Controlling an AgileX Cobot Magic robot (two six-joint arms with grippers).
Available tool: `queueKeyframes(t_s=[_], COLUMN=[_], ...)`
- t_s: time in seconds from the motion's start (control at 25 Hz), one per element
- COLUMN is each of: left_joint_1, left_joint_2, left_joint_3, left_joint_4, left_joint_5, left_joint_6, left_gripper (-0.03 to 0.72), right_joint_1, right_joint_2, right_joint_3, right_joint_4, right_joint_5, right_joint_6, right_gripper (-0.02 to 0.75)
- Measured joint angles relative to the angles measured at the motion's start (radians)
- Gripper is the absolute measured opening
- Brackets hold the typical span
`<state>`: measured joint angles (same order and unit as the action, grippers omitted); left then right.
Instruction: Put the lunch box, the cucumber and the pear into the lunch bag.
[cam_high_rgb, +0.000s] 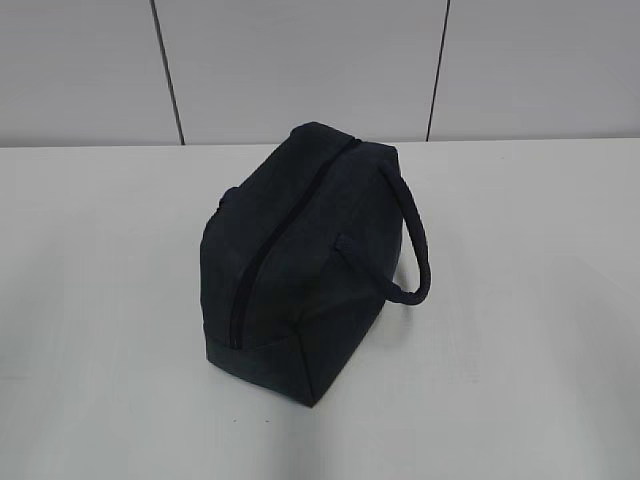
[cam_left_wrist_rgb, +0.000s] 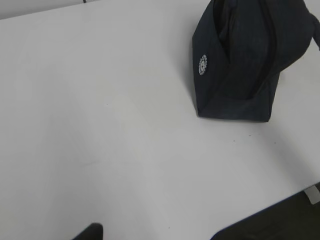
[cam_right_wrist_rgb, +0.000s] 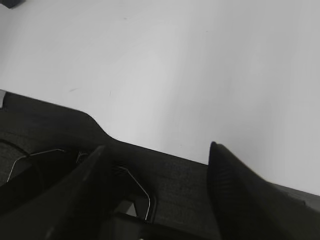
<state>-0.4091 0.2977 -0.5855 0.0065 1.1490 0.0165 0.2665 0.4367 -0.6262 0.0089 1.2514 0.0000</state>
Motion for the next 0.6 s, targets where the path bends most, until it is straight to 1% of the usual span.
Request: queueKeyframes(t_s=[0.12, 0.24, 0.48, 0.6], left_joint_1=[0.0, 0.0, 0.0, 0.0], left_joint_2=[-0.101, -0.16, -0.2, -0.2], left_joint_3=[0.051, 0.061, 0.062, 0.063], left_joint_4=[0.0, -0.001, -0.006, -0.006], left_joint_5=[-0.022, -0.039, -0.041, -0.041], left_joint_6=[0.0, 0.0, 0.0, 0.0], left_gripper=[0.48, 0.477, 0.454, 0.442], right_joint_1=[0.0, 0.0, 0.0, 0.0], right_joint_2=[-0.106, -0.197, -0.341, -0.406], right_joint_3=[0.045, 0.082, 0.086, 0.09], right_joint_4=[0.0, 0.0, 0.0, 0.0], right_joint_5=[0.004, 0.005, 0.002, -0.016], right_joint_6=[0.0, -0.026, -0.049, -0.093], right_gripper=[0.474, 0.472, 0.472, 0.471])
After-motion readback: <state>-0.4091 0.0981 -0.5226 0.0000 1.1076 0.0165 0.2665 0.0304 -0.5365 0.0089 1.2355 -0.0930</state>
